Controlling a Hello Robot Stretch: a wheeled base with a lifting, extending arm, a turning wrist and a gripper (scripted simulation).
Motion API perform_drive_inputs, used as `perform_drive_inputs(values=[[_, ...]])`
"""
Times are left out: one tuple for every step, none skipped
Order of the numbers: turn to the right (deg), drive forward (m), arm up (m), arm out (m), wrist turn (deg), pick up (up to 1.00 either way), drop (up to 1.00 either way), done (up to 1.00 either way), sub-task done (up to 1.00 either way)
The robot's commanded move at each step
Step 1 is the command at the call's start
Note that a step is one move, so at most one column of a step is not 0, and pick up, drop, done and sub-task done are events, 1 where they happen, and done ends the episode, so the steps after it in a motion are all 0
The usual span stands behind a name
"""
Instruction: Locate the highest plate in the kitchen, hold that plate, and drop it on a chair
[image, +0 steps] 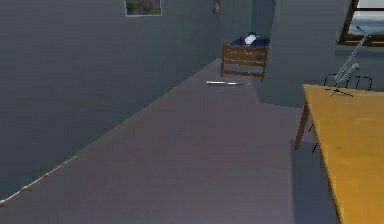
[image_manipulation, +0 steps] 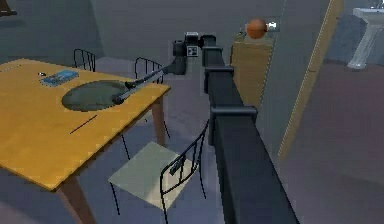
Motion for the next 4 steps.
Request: perform_drive_inputs(values=[[0.0, 0.00, 0.00, 0.00, 30.0, 0.00, 0.00, 0.00, 0.00], [0.0, 0.00, -0.38, 0.00, 0.0, 0.00, 0.00, 0.00, 0.00], [0.0, 0.00, -0.50, 0.00, 0.0, 0.00, 0.00, 0.00, 0.00], [0.0, 0.00, 0.00, 0.00, 0.0, 0.00, 1.00, 0.00, 0.00]])
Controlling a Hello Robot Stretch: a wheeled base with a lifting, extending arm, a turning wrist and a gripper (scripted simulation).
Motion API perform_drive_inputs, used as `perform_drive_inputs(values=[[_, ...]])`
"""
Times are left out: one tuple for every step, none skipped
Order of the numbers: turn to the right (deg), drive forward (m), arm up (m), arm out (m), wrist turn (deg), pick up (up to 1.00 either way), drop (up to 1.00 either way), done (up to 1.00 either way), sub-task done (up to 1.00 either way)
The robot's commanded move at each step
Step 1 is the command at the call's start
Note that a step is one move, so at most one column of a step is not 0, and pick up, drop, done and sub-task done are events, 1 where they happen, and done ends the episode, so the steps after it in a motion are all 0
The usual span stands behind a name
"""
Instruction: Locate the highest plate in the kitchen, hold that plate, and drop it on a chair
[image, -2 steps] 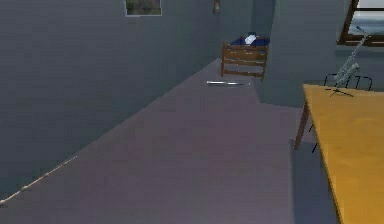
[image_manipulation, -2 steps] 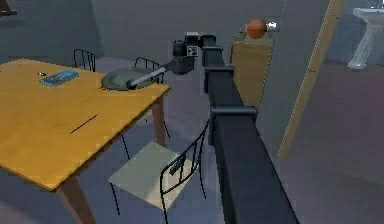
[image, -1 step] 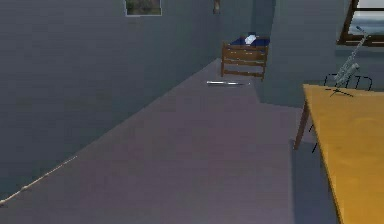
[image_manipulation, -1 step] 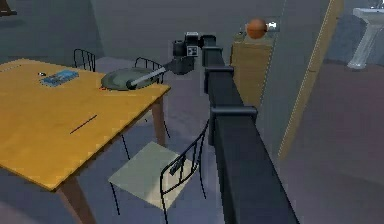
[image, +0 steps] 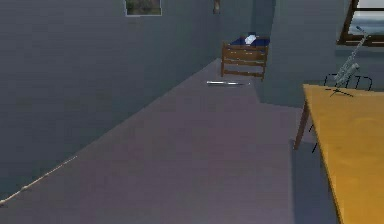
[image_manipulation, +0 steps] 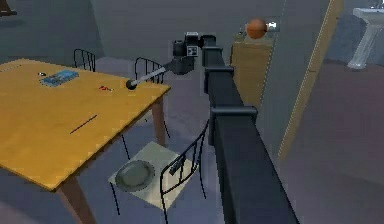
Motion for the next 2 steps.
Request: perform_drive_inputs(values=[[0.0, 0.00, 0.00, -0.10, 0.0, 0.00, 0.00, 0.00, 0.00], [0.0, 0.00, 0.00, 0.00, 0.0, 0.00, 0.00, 1.00, 0.00]])
